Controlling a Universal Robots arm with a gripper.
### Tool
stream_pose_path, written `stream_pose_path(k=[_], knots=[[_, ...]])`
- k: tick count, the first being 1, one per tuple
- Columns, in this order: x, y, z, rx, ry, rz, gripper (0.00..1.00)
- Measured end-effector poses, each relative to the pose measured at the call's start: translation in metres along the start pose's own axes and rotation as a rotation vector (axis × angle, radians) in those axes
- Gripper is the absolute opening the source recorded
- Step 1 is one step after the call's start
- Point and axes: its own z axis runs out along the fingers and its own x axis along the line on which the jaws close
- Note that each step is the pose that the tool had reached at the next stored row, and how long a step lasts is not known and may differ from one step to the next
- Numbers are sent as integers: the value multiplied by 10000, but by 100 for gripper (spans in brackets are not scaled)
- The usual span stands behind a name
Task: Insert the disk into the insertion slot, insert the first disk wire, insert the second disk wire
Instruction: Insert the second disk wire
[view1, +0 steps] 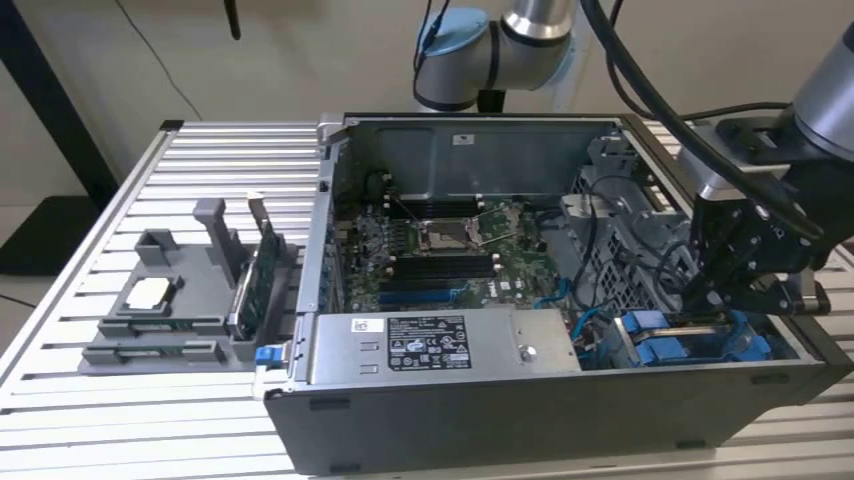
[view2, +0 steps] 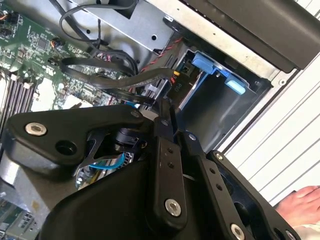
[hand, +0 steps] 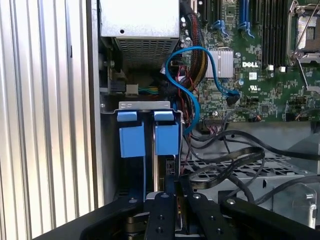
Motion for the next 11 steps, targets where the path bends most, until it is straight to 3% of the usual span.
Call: stream_pose_path(k=[11], knots=[[5,-12,51,1,-7,0,16]])
